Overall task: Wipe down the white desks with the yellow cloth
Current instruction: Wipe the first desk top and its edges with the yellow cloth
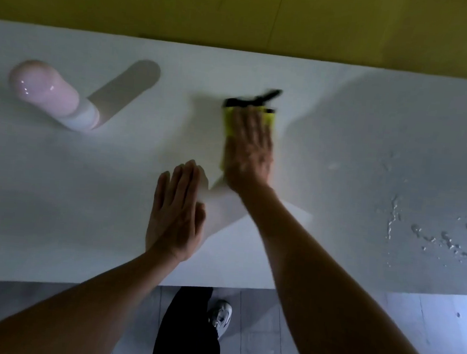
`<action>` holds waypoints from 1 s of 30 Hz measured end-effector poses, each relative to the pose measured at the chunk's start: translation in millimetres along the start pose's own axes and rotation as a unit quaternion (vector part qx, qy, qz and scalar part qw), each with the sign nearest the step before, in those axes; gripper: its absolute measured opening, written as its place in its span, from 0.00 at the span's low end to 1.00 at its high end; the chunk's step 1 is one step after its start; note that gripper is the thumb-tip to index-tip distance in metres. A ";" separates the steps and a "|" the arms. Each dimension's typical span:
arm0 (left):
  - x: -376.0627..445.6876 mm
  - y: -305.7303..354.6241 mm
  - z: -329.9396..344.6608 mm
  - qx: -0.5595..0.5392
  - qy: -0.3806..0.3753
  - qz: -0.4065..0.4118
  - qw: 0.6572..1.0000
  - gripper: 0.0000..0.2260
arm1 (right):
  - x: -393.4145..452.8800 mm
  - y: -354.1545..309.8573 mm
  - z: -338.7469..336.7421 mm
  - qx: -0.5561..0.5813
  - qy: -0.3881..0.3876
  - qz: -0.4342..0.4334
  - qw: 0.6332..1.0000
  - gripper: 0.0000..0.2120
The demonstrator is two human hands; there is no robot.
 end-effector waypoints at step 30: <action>121.1 -10.9 -6.0 0.043 0.029 -0.030 0.998 0.30 | 69.8 9.4 -1.4 0.022 -0.043 -0.150 0.988 0.27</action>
Point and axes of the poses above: each hand's wrist, its own x-axis towards the middle knuckle, its own z-axis out of the palm, y = z × x, the point moved 3 cm from there along x, towards the middle knuckle
